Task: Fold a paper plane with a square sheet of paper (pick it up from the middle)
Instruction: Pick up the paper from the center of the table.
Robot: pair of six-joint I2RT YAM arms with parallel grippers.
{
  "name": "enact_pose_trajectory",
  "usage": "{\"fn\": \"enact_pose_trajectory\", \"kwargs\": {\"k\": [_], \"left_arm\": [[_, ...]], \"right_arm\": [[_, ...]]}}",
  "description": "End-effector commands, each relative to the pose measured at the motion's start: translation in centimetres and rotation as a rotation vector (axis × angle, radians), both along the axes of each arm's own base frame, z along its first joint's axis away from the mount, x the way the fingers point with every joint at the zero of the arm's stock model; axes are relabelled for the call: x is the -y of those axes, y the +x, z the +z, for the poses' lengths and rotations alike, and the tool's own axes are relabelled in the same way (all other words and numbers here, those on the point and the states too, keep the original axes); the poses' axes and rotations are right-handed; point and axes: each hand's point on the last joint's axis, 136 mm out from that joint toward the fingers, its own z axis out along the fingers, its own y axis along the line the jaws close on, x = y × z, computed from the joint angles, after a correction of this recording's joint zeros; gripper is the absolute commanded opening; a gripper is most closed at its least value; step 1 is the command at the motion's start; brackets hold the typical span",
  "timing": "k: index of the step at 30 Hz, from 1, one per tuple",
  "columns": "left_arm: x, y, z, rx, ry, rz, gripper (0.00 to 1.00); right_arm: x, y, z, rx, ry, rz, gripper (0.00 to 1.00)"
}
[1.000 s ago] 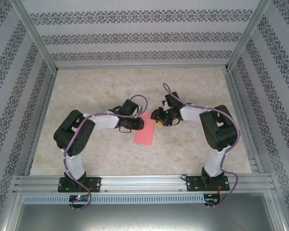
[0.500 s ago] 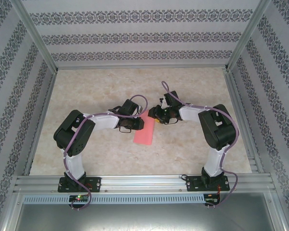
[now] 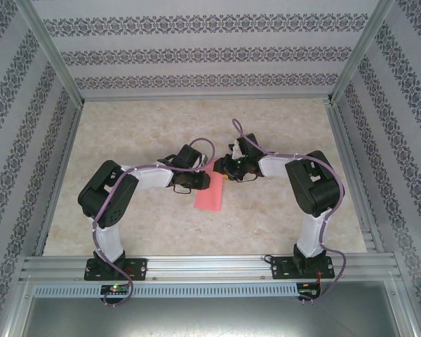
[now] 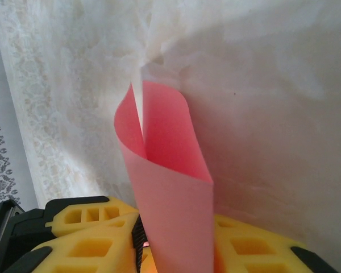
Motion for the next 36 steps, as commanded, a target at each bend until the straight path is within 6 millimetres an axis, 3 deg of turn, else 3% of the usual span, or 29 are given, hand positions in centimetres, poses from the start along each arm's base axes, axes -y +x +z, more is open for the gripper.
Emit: {"fn": "enact_pose_trajectory", "kwargs": {"k": [1, 7, 16, 21, 30, 36], "left_arm": [[-3.1, -3.7, -3.8, -0.160, 0.126, 0.009, 0.28], [-2.3, -3.2, -1.8, -0.137, 0.076, 0.011, 0.33], [-2.3, -1.8, 5.4, 0.008, 0.019, 0.044, 0.53], [-3.6, -1.5, 7.8, 0.057, -0.016, 0.089, 0.60], [-5.6, -1.6, 11.8, 0.147, -0.295, 0.279, 0.67], [-4.5, -2.1, 12.8, 0.103, -0.477, 0.285, 0.69]], "right_arm": [[-0.5, -0.4, -0.1, 0.026, 0.018, 0.036, 0.29], [-0.5, -0.2, 1.1, 0.054, 0.033, 0.036, 0.16], [-0.8, -0.5, 3.5, 0.081, 0.081, 0.039, 0.03], [-1.3, -0.3, 6.2, 0.095, 0.166, 0.036, 0.02], [-1.5, -0.1, 11.6, 0.123, 0.318, 0.027, 0.02], [-1.2, 0.2, 15.0, 0.152, 0.387, 0.012, 0.02]]}}
